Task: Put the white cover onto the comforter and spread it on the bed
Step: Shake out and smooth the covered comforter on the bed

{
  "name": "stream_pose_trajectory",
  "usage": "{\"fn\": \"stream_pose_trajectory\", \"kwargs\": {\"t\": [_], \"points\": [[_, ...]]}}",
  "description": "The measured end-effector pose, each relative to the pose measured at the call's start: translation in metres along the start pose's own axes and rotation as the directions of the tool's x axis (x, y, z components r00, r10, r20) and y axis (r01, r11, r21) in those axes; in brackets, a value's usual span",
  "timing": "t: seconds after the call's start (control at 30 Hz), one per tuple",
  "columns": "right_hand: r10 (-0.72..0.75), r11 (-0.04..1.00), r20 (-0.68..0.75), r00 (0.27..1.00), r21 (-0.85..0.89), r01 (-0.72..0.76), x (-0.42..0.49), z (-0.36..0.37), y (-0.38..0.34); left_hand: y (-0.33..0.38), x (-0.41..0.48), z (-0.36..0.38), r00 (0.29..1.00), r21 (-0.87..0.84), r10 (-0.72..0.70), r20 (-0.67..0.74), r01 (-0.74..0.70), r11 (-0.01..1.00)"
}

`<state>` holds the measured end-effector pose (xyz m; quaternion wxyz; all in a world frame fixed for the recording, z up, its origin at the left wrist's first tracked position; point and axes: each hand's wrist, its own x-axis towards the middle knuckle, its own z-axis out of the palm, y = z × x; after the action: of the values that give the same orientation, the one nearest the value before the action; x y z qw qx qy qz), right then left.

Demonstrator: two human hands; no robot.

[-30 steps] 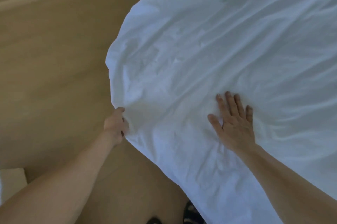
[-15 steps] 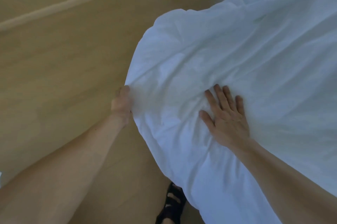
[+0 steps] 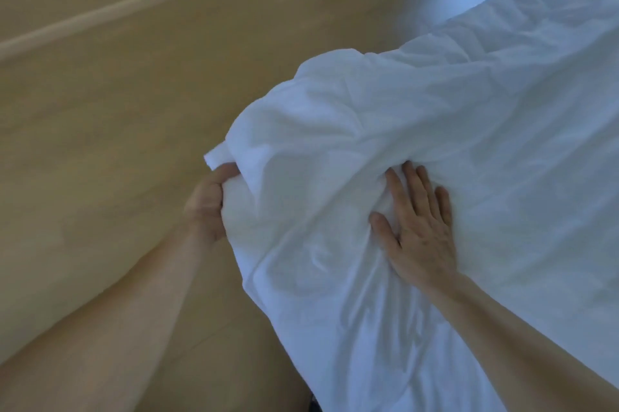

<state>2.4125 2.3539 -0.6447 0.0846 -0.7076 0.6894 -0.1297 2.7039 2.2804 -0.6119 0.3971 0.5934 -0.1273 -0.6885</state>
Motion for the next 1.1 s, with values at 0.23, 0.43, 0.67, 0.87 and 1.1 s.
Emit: {"fn": "stream_pose_trajectory", "kwargs": {"t": [0.23,0.43,0.67,0.87,1.1], "points": [[0.295,0.955,0.092,0.951,-0.038,-0.293,0.03,-0.01,-0.002,0.021,0.003,-0.057,0.848,0.356,0.248,-0.468,-0.076,0.931],[0.398,0.915,0.135,0.907,-0.135,-0.381,0.048,-0.002,-0.025,0.017,0.061,-0.067,0.969,0.035,-0.16,-0.191,0.17,0.985],[0.351,0.935,0.14,0.926,0.005,-0.355,0.091,0.021,-0.08,0.028,0.097,-0.072,0.934,0.237,-0.329,-0.141,0.355,0.904],[0.378,0.92,0.079,0.922,-0.145,-0.365,0.089,0.034,-0.076,0.091,0.112,-0.029,0.929,0.151,-0.172,0.329,0.128,0.98],[0.546,0.835,0.058,0.836,-0.111,-0.538,0.097,0.016,-0.071,0.127,0.12,-0.037,0.979,0.449,0.194,-0.06,-0.147,0.881]]}}
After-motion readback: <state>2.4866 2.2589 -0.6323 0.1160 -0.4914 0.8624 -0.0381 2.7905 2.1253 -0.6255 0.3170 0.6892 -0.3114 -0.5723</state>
